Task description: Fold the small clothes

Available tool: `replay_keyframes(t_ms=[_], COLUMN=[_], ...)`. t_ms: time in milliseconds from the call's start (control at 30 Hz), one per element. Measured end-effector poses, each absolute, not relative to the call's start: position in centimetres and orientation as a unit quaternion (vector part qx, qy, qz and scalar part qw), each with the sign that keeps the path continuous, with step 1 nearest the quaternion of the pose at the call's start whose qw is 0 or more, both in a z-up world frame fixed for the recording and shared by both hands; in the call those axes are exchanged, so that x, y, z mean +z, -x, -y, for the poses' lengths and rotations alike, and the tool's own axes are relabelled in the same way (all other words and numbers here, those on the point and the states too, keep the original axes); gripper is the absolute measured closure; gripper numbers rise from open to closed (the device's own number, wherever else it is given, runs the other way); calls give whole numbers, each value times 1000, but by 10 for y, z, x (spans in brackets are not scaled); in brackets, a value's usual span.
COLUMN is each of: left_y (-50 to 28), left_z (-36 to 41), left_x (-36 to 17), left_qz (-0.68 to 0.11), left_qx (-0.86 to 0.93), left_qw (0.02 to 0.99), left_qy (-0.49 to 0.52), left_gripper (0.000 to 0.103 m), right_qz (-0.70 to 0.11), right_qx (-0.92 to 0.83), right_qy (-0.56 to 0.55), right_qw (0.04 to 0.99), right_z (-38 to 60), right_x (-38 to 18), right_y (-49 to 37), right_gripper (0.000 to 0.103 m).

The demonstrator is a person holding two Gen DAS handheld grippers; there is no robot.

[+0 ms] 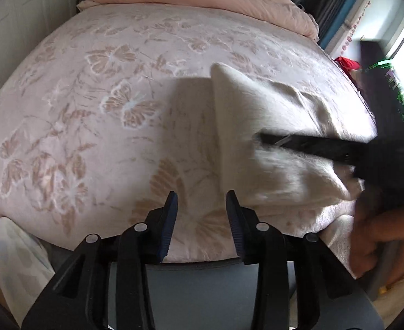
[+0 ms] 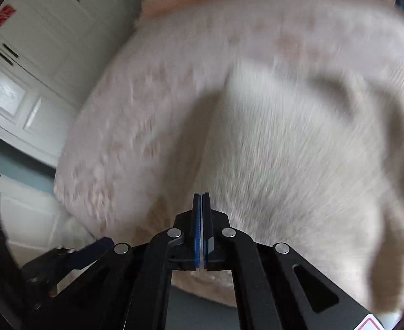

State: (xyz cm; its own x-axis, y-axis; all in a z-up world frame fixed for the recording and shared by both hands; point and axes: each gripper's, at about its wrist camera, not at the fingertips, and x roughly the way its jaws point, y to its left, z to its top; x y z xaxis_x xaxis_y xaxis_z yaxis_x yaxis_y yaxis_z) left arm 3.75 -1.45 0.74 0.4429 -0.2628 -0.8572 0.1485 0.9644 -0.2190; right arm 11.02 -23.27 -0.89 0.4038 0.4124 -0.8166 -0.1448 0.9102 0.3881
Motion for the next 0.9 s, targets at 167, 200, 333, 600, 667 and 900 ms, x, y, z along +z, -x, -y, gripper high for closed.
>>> replay_keyframes(t_ms=[167,200,333,600,667,900], left_y=[-55,-59,-82,-124,-124,-96], left_z=[30,37,92,111,90,36], left_x=[14,16,16,-25,-16,-6], left_qz=[-508,-505,-487,-530,-533,-542], left_qx=[-141,-147,-181,-163,-162,-146], left_qw=[847,847,854,832,828,821], left_qy=[70,70,31,25,66,103], left_gripper=[65,65,54,44,45,35], right_qz=[-486,-489,-527,-529,-505,-499], right_qx=[50,34,-13,4,16,3], right_qy=[-144,-154,-157,-162,-178,-195], right_qw=[861,858,835,833,845,844], right_z=[325,343,387,398,398,389], right_x=[13,8,-37,-49,-25,-23], right_y=[-114,-118,-146,-146,-121,-22], right_gripper=[97,94,103,101,91,41])
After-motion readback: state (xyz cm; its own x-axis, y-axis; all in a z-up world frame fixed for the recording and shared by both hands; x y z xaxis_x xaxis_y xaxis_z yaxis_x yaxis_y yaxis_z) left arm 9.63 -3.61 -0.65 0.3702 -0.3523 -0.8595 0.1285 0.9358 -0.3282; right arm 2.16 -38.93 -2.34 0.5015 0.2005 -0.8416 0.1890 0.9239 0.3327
